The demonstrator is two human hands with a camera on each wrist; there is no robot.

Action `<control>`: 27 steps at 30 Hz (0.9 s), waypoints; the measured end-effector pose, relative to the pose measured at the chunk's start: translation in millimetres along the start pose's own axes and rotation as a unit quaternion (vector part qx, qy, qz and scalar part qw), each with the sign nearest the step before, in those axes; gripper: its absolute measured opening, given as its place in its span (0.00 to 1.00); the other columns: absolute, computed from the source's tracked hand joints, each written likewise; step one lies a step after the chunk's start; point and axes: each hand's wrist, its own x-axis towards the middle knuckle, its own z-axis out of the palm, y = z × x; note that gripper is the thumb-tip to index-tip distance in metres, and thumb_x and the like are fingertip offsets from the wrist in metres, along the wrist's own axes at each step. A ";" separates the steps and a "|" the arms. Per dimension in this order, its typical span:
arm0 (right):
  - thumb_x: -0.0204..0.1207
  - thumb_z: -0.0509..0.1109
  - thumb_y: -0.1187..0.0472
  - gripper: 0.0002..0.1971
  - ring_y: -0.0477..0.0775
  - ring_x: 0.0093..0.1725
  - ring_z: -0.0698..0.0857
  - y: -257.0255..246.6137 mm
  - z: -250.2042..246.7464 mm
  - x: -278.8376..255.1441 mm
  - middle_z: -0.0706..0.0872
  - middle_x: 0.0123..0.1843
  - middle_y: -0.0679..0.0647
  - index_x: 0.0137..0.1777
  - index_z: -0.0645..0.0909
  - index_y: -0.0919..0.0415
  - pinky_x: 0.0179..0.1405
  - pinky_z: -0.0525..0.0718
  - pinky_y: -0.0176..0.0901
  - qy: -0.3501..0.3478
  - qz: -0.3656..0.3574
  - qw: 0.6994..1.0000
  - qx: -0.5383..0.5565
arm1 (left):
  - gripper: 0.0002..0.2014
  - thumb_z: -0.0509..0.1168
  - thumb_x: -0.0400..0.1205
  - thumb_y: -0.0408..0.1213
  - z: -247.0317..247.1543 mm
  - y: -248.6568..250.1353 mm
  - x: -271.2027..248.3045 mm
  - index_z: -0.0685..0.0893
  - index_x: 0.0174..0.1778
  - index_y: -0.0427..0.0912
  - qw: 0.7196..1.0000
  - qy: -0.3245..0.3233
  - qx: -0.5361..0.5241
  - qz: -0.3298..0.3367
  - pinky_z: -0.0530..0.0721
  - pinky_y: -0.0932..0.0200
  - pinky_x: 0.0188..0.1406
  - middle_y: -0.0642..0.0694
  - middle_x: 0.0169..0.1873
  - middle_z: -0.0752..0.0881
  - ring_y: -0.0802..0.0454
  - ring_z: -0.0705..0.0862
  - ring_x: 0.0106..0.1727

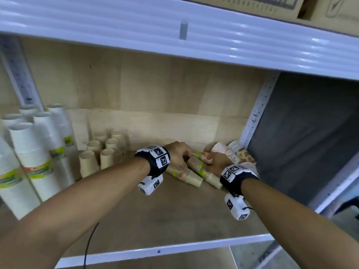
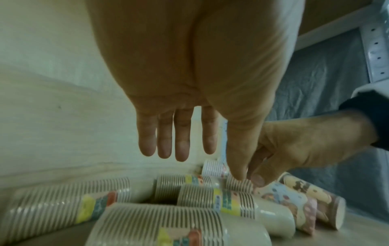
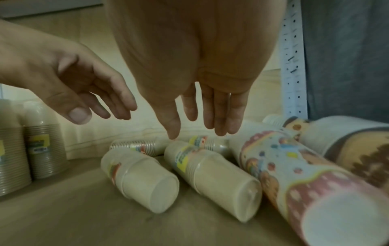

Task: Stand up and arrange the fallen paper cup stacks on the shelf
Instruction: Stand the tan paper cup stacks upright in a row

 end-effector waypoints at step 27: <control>0.71 0.76 0.54 0.35 0.61 0.68 0.80 24.5 46.5 2.5 0.80 0.70 0.58 0.78 0.68 0.57 0.65 0.80 0.49 -0.023 0.018 1.000 -0.005 | 0.24 0.78 0.70 0.41 69.7 -0.4 43.0 0.83 0.62 0.54 0.994 -0.035 0.091 0.041 0.78 0.50 0.59 0.48 0.57 0.87 0.44 0.83 0.60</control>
